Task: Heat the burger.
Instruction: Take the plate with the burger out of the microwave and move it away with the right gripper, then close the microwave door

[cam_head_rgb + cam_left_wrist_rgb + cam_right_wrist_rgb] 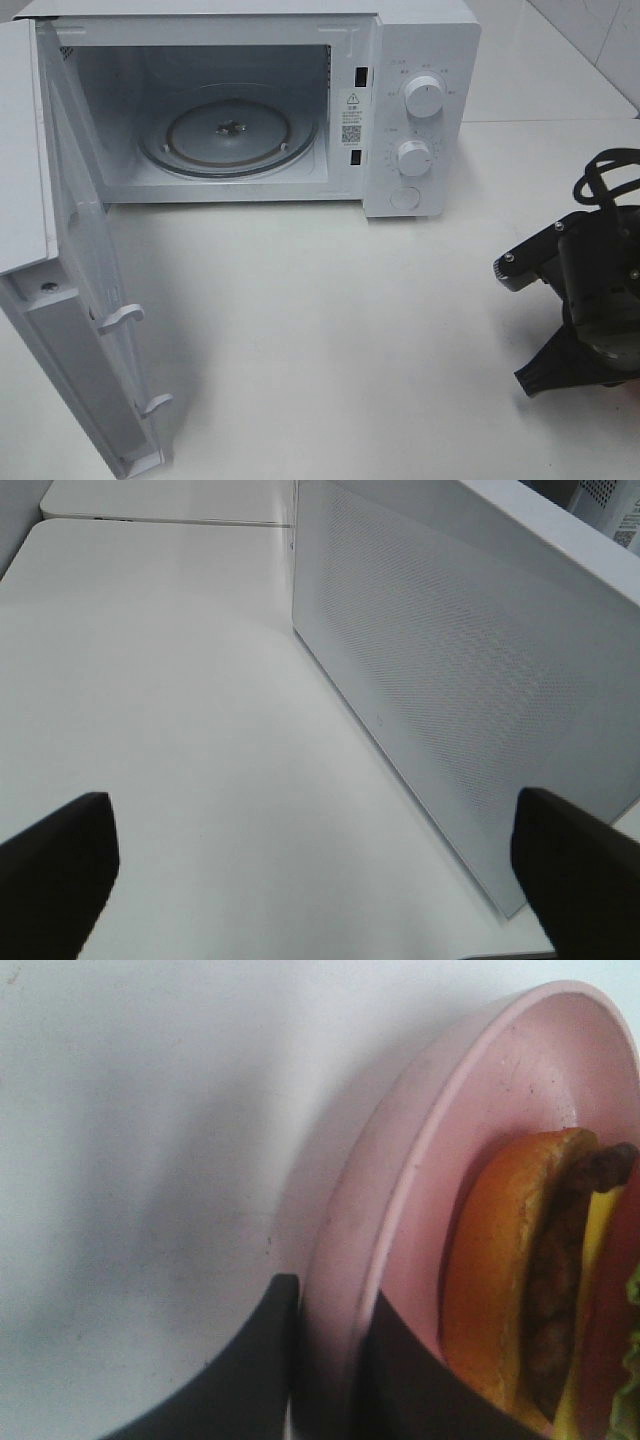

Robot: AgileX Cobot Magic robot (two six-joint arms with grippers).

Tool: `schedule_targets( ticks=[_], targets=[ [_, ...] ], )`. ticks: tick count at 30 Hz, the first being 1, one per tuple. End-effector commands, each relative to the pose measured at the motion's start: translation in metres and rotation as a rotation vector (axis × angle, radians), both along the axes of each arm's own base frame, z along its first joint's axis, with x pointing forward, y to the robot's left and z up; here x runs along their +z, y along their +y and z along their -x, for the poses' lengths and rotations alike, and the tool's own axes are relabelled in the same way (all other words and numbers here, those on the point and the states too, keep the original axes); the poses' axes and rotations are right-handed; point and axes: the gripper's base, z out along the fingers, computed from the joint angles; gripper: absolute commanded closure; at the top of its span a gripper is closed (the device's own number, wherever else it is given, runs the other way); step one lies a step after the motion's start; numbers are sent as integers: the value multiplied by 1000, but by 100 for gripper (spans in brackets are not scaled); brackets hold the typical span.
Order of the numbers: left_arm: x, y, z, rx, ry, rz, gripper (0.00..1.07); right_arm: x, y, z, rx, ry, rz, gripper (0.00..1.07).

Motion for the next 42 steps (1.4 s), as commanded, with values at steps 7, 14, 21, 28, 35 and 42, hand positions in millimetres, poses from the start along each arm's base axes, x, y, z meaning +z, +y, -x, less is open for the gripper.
schedule_targets(
  ticks=[7, 14, 21, 28, 35, 42],
  targets=[
    [-1, 0, 1, 6, -8, 6, 7, -14, -5, -6, 7, -8, 101, 98],
    [-1, 0, 1, 6, -8, 6, 7, -23, -2, -6, 19, 9, 73, 94],
    [-1, 0, 1, 6, -8, 6, 7, -27, 4, -6, 50, 26, 13, 74],
    [-1, 0, 1, 6, -8, 6, 7, -26, 6, -1, 9, 61, -32, 52],
    [-1, 0, 1, 6, -8, 6, 7, 2, 11, 2, -5, 6, -154, 52],
    [-1, 0, 1, 6, -8, 6, 7, 42, 12, 10, 48, -57, -280, 52]
  ],
)
